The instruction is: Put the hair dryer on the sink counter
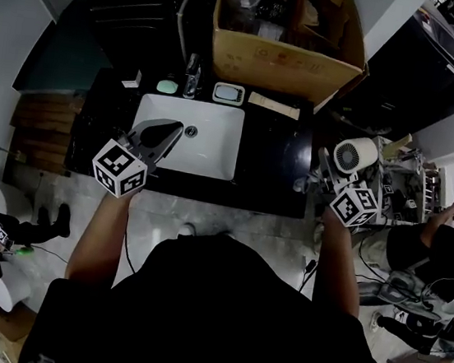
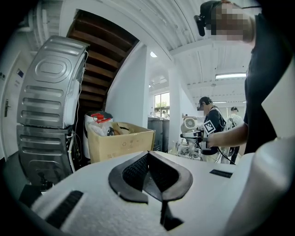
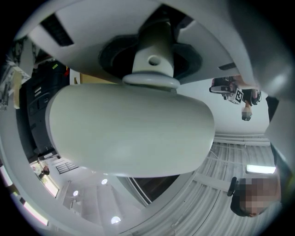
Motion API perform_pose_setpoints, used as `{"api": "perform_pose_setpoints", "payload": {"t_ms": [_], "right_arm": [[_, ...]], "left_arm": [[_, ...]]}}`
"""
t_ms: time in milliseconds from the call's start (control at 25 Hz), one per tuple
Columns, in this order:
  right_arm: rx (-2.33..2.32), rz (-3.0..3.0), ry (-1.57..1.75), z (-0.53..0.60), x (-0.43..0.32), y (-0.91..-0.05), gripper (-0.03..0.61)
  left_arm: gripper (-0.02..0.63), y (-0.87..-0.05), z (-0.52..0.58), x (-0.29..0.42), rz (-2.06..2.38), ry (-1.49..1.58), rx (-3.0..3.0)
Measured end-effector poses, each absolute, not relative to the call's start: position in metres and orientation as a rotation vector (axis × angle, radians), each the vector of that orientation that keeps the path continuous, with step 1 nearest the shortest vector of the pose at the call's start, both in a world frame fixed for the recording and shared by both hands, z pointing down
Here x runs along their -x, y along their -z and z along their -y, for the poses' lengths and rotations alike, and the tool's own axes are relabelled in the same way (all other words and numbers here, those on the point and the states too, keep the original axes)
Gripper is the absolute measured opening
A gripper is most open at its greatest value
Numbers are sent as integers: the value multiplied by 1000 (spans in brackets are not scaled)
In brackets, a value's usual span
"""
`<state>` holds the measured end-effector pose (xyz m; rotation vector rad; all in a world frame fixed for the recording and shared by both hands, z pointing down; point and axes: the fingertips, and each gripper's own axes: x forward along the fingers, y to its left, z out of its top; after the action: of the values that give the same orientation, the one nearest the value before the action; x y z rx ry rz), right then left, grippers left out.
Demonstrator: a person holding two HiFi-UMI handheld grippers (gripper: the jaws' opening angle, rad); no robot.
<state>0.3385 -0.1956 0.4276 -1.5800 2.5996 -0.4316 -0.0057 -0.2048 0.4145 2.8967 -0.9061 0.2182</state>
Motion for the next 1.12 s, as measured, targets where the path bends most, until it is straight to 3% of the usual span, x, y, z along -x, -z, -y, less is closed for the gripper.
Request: {"api": "perform_pose_setpoints", "payload": {"t_ms": [1120], "right_arm": [[1593, -2757, 626, 231, -306, -515, 144]], "left_arm": [[14, -446, 209, 55, 1022, -251, -2765]]}}
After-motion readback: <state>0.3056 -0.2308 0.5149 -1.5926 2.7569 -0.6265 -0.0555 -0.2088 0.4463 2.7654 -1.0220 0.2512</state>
